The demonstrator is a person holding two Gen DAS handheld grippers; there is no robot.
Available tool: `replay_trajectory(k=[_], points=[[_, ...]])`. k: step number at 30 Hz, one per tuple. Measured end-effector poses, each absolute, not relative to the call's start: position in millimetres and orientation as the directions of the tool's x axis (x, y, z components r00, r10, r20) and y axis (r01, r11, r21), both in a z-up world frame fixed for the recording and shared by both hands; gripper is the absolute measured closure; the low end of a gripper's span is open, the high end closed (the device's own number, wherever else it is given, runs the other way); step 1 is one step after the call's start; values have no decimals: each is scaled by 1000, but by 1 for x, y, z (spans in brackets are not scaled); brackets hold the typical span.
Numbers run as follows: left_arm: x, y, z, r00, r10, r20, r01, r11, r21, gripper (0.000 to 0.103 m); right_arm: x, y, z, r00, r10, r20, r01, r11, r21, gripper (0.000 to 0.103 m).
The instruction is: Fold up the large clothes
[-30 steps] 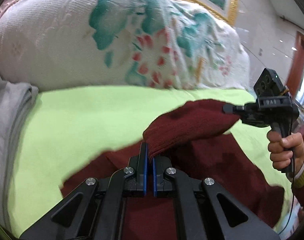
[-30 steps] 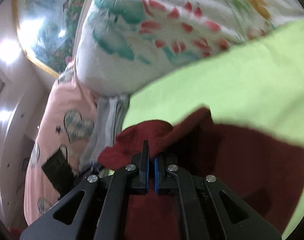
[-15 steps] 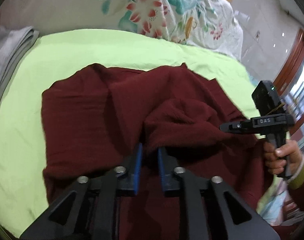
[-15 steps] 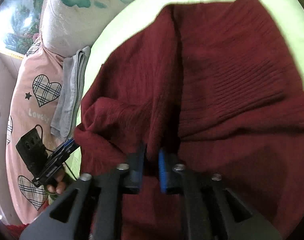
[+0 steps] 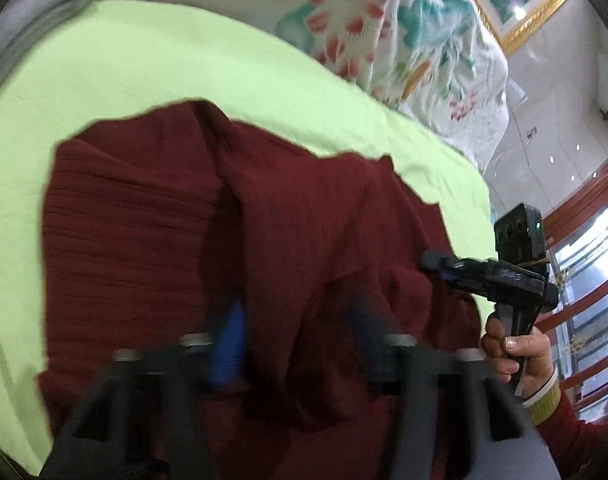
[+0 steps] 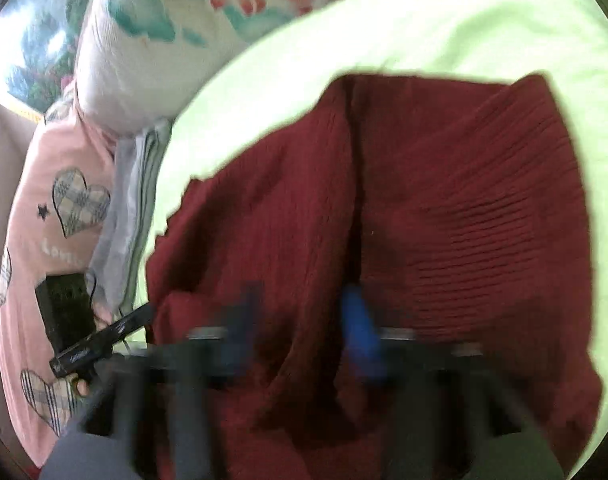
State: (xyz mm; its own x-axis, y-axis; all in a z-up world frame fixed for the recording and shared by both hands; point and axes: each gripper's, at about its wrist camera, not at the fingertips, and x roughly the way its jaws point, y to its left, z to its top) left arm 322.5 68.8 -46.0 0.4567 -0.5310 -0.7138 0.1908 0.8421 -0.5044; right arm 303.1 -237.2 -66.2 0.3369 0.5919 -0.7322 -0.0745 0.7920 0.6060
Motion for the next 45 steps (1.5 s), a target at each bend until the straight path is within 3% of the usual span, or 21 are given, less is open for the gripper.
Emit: replay_trajectory(k=[1, 5, 9, 11, 15, 16, 19, 27, 31, 37, 45], points=[[325, 67, -46, 460, -528, -714, 190, 844, -503, 99, 303, -240, -66, 349, 582, -734, -71, 798, 599, 99], [325, 75, -43, 542, -471, -696, 149, 869, -472, 100, 294, -269, -53, 452, 537, -712, -43, 810, 584, 99], [329, 76, -68, 493, -433, -755, 93, 889, -449, 99, 294, -271, -81, 348, 543, -765, 7, 814, 581, 97], [323, 79, -64, 490, -449, -747, 87, 878, -471, 93, 284, -273, -76, 357, 564, -745, 9, 795, 606, 94], [292, 92, -42, 519, -428, -740, 74, 885, -460, 77, 256, -282, -41, 439, 571, -693, -37, 783, 621, 58], [276, 99, -32, 539, -425, -727, 71, 884, -463, 71, 247, -285, -33, 459, 572, -680, -50, 781, 623, 54], [229, 119, -11, 591, -420, -689, 54, 873, -486, 56, 213, -298, -12, 503, 578, -642, -71, 769, 636, 54], [111, 140, -11, 602, -397, -693, 9, 871, -490, 46, 118, -325, -13, 538, 556, -633, -34, 765, 643, 53], [66, 141, -24, 587, -393, -708, -21, 867, -498, 35, 76, -337, -20, 552, 532, -642, -1, 770, 638, 45], [29, 142, -45, 555, -425, -715, -29, 849, -527, 35, 27, -339, -35, 531, 510, -677, 34, 785, 618, 38], [45, 123, -58, 533, -442, -721, -11, 849, -529, 32, 30, -296, -43, 505, 441, -742, -59, 875, 481, 26]])
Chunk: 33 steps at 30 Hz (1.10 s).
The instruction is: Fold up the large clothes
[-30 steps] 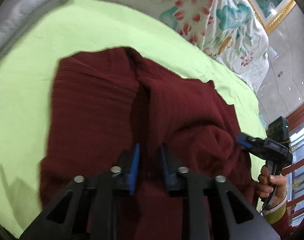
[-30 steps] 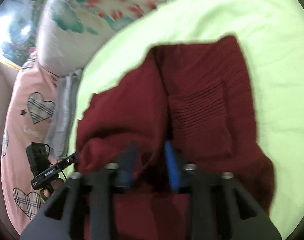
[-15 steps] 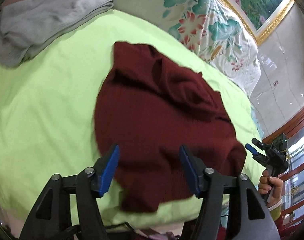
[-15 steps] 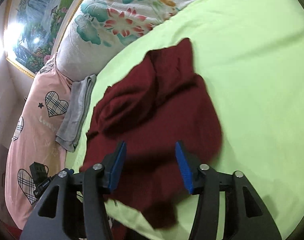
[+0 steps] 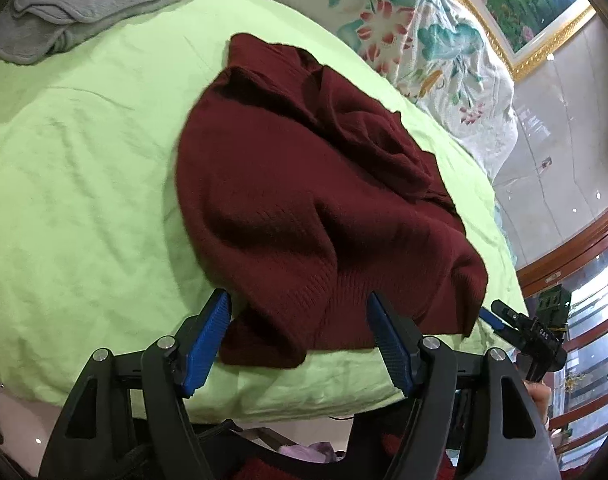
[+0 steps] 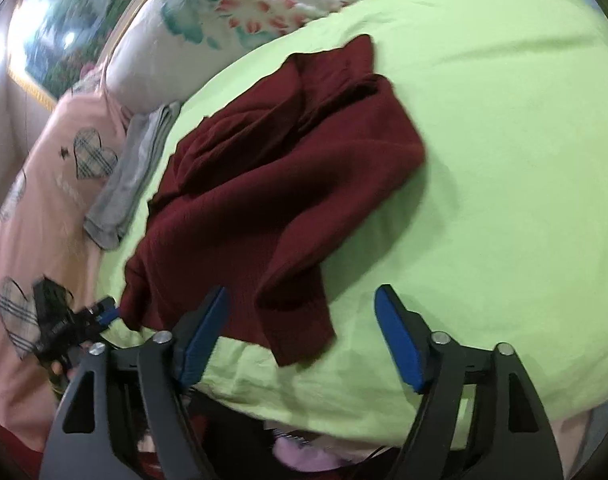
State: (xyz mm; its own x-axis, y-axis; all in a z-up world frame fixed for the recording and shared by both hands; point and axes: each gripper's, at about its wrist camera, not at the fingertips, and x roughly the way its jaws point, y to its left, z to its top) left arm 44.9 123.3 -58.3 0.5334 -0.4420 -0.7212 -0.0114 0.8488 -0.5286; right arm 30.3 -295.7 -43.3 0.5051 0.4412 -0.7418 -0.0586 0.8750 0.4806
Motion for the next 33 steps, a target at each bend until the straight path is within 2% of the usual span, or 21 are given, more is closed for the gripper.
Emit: replay_trajectory(k=[3, 4, 5, 6, 7, 8, 9, 11, 12, 13, 14, 16, 19, 22, 27, 28, 30, 31, 32, 33], points=[[53, 112, -63, 518, -435, -737, 12, 865, -502, 36, 38, -287, -51, 502, 403, -765, -62, 899, 433, 26], [56, 108, -64, 512, -432, -742, 22, 870, -492, 42, 40, -286, -53, 501, 404, -765, -63, 899, 433, 26], [58, 103, -64, 505, -430, -749, 35, 877, -480, 54, 42, -285, -54, 501, 410, -762, -70, 897, 437, 26], [59, 99, -65, 497, -425, -756, 47, 884, -466, 59, 43, -283, -54, 500, 414, -761, -74, 896, 438, 26], [62, 97, -66, 489, -421, -764, 60, 890, -452, 69, 44, -281, -53, 500, 418, -759, -81, 895, 440, 26], [62, 95, -66, 485, -422, -766, 72, 892, -446, 81, 44, -278, -53, 499, 428, -754, -95, 891, 443, 26], [62, 94, -67, 479, -427, -767, 82, 892, -445, 88, 45, -275, -53, 494, 438, -751, -115, 889, 443, 26], [62, 94, -67, 470, -438, -766, 98, 889, -448, 97, 44, -271, -53, 492, 435, -754, -133, 894, 429, 42], [60, 94, -66, 473, -439, -764, 104, 889, -446, 98, 46, -270, -55, 478, 433, -764, -138, 897, 421, 69], [58, 95, -64, 480, -436, -761, 111, 891, -440, 99, 46, -271, -56, 466, 435, -770, -136, 896, 424, 90], [56, 97, -61, 487, -435, -757, 120, 892, -436, 100, 46, -273, -57, 456, 451, -767, -134, 887, 442, 95], [48, 102, -50, 503, -446, -741, 145, 888, -436, 100, 40, -283, -52, 449, 502, -740, -147, 858, 493, 95], [28, 114, -27, 530, -479, -699, 189, 871, -454, 100, 22, -320, -34, 469, 635, -614, -170, 747, 642, 96], [15, 128, -16, 537, -516, -668, 212, 849, -485, 100, 7, -353, -24, 504, 659, -559, -162, 707, 688, 96], [27, 130, -45, 486, -542, -686, 201, 833, -515, 99, 9, -357, -48, 445, 676, -588, -118, 695, 709, 96], [30, 130, -51, 475, -547, -690, 190, 829, -526, 98, 9, -353, -53, 429, 681, -593, -118, 693, 711, 93], [35, 131, -65, 447, -533, -719, 154, 837, -525, 93, 11, -342, -63, 407, 659, -632, -111, 722, 683, 91], [35, 132, -69, 441, -524, -729, 143, 842, -520, 85, 11, -338, -67, 399, 655, -642, -111, 729, 675, 87], [36, 132, -75, 432, -512, -742, 129, 850, -511, 70, 11, -337, -69, 399, 656, -641, -111, 728, 676, 80], [36, 133, -80, 421, -499, -757, 113, 857, -502, 62, 10, -337, -70, 404, 661, -632, -113, 722, 683, 64]])
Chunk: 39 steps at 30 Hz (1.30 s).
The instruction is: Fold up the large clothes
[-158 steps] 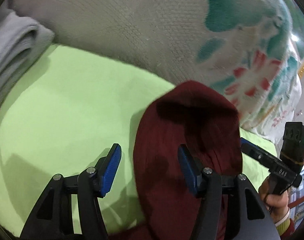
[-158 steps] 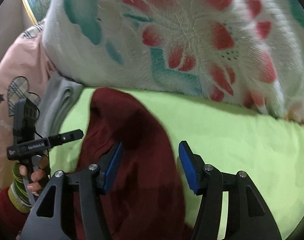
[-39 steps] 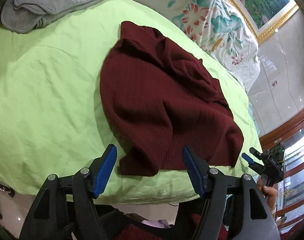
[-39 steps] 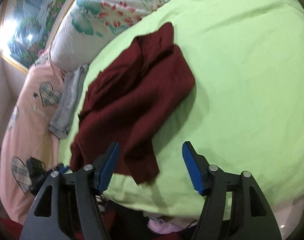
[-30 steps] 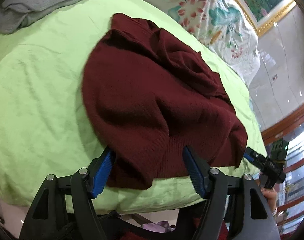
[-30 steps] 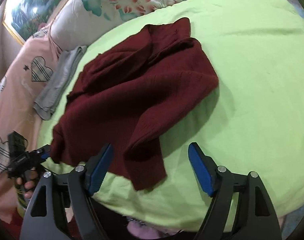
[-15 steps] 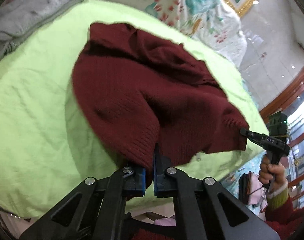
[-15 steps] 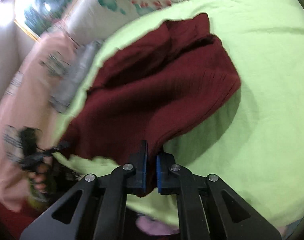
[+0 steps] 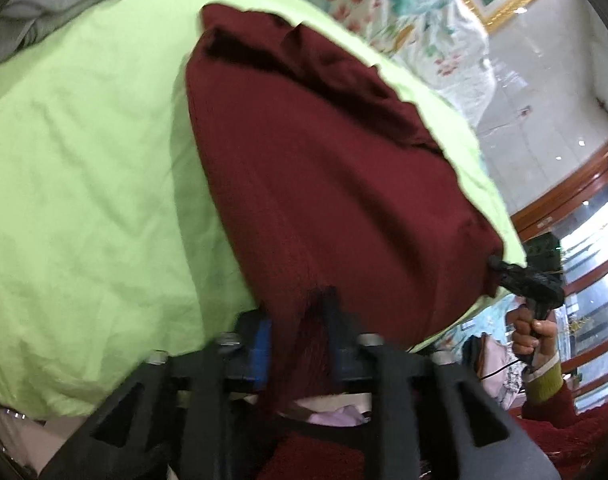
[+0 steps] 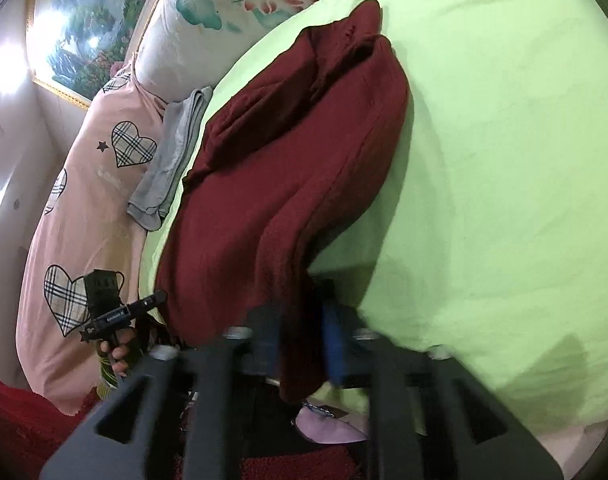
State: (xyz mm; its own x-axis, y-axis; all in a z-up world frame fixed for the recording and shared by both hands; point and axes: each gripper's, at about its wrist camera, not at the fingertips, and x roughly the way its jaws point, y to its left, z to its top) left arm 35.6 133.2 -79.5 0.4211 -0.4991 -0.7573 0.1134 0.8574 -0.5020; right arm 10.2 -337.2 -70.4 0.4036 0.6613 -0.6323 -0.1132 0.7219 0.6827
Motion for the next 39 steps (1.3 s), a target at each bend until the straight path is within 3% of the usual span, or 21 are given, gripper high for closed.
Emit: replay_trajectory(k=[1, 4, 6, 8, 9, 11, 18, 26, 32, 39], points=[[35, 135, -84, 415, -500, -760, 107, 856, -505, 54, 10, -337, -71, 406, 672, -619, -122, 711, 693, 59], [32, 138, -88, 417, -523, -743, 106, 840, -532, 54, 10, -336, -71, 405, 685, -605, -143, 701, 698, 58], [32, 136, -89, 432, -523, -734, 121, 841, -528, 59, 12, -333, -73, 395, 683, -614, -153, 708, 689, 59], [31, 133, -91, 434, -518, -737, 140, 847, -513, 96, 15, -327, -74, 369, 681, -632, -172, 719, 674, 74], [32, 132, -92, 430, -523, -736, 144, 845, -516, 95, 17, -323, -75, 340, 692, -637, -177, 712, 679, 95], [32, 129, -88, 454, -521, -723, 154, 845, -512, 96, 16, -322, -76, 326, 708, -627, -188, 698, 691, 95], [31, 137, -46, 572, -562, -598, 178, 796, -578, 97, 17, -343, -58, 393, 819, -417, -219, 524, 823, 95], [67, 157, 1, 702, -543, -462, 170, 757, -631, 97, 57, -346, -27, 448, 842, -301, -275, 450, 850, 95], [124, 157, 31, 749, -507, -427, 174, 772, -612, 97, 122, -347, -6, 479, 827, -293, -285, 462, 840, 95], [221, 160, 42, 766, -433, -475, 107, 814, -570, 97, 228, -340, 3, 508, 776, -373, -239, 544, 804, 95]])
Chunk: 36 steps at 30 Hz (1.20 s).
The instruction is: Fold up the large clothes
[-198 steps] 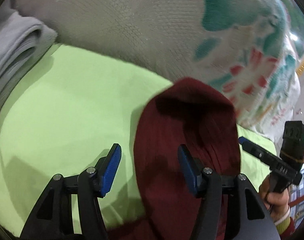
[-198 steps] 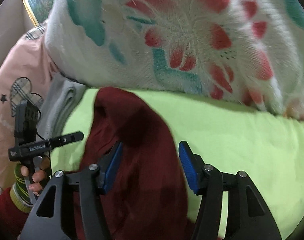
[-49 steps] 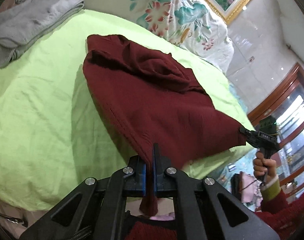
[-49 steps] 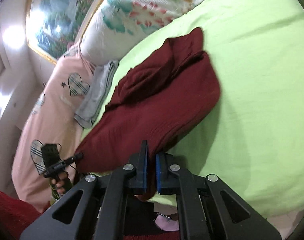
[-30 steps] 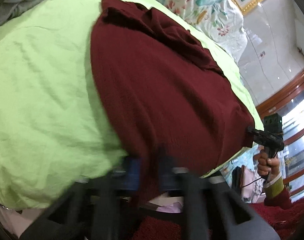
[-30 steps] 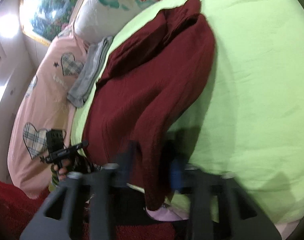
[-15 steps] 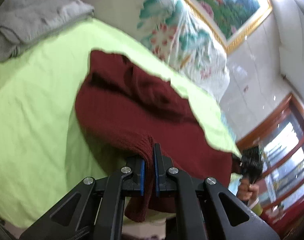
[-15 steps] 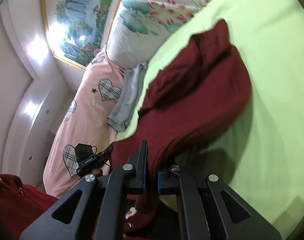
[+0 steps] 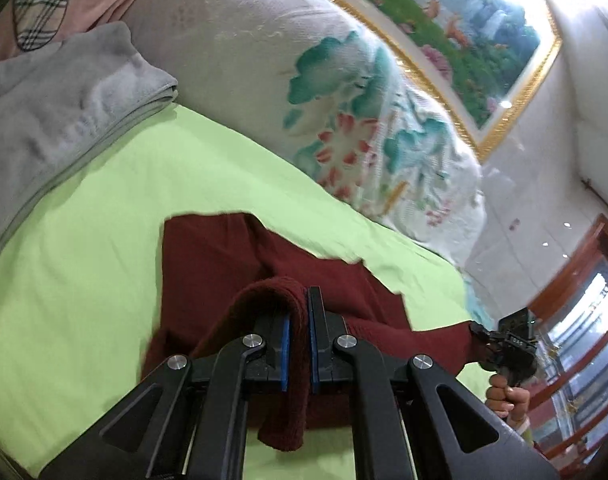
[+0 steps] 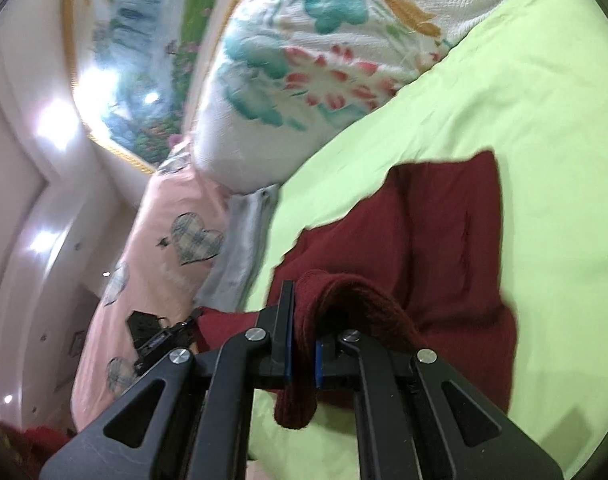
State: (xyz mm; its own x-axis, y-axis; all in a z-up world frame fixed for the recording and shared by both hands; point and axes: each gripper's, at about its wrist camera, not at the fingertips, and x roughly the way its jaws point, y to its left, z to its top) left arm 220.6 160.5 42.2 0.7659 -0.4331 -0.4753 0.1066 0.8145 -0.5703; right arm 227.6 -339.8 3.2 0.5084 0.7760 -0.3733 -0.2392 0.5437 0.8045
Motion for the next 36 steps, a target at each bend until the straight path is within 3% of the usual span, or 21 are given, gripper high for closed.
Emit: replay_trajectory(k=[8, 13, 14, 16, 18, 20, 23, 25, 28, 32, 36], points=[[330, 163, -21, 702, -337, -627, -40, 861, -507, 100, 326, -336, -74, 483, 696, -532, -44, 626, 779, 94], [347, 157, -61, 629, -309, -714, -73, 890, -449, 97, 328, -345, -99, 479, 708, -519, 24, 581, 814, 91], [342, 157, -61, 629, -315, -711, -73, 886, -457, 93, 324, -348, -95, 487, 703, -518, 26, 581, 813, 89], [323, 156, -54, 638, -331, -695, -62, 878, -475, 79, 310, -354, -84, 516, 674, -529, 22, 607, 794, 66], [301, 147, -43, 656, -353, -667, -24, 874, -486, 74, 288, -358, -64, 570, 625, -533, -17, 658, 753, 54], [278, 126, -33, 648, -402, -647, 53, 871, -488, 74, 267, -348, -47, 597, 586, -547, -72, 719, 692, 53], [268, 76, -37, 572, -481, -665, 176, 863, -473, 74, 247, -307, -38, 527, 646, -553, -220, 732, 645, 53], [271, 43, -44, 519, -516, -681, 237, 853, -465, 74, 245, -266, -42, 435, 649, -624, -312, 759, 572, 53], [288, 16, -52, 508, -468, -723, 259, 884, -389, 74, 254, -222, -48, 411, 520, -749, -409, 839, 358, 54], [327, 26, -52, 522, -448, -726, 216, 893, -396, 77, 294, -237, -43, 458, 497, -737, -339, 864, 372, 54], [363, 63, -45, 598, -355, -718, 99, 922, -373, 77, 343, -287, -47, 557, 412, -721, -125, 900, 417, 54]])
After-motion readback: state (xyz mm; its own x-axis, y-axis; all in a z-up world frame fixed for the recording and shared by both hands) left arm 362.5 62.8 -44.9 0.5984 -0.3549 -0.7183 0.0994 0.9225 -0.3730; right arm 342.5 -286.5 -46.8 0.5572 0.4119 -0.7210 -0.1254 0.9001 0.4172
